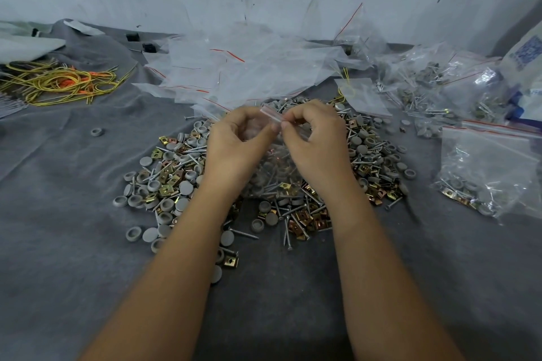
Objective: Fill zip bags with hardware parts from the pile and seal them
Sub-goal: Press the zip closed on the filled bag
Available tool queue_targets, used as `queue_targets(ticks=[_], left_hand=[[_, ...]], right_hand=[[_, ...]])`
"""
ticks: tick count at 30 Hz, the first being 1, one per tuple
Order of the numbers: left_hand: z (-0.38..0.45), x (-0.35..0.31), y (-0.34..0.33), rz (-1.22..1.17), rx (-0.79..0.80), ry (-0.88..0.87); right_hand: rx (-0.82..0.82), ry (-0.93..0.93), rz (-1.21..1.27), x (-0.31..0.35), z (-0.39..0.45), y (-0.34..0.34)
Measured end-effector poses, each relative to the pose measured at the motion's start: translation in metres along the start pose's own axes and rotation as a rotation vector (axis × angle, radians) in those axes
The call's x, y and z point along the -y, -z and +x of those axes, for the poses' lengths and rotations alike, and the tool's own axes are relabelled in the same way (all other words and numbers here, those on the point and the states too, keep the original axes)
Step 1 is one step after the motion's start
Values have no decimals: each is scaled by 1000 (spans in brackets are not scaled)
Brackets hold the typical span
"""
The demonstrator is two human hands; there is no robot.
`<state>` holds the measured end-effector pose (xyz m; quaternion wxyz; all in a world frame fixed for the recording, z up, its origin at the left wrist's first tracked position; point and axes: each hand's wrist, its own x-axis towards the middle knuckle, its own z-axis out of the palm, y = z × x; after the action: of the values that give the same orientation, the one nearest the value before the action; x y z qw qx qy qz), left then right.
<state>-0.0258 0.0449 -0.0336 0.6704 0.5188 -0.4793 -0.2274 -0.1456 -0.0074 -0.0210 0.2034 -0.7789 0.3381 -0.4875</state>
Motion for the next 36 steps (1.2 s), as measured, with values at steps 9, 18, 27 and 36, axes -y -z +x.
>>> queue_targets(ticks=[9,18,27,36], left_hand=[[0,0,1,-55,38,-75],[-2,-2,-3,-49,22,-79],[0,-2,0,-59,-6,-71],[0,0,-2,56,31,-83]], right_hand=[[-16,66,-48,-3,-1,-3],[-26,81,-21,-2,-1,-4],[-37,78,-31,-1,-4,-4],[-26,102,-27,1,-3,-4]])
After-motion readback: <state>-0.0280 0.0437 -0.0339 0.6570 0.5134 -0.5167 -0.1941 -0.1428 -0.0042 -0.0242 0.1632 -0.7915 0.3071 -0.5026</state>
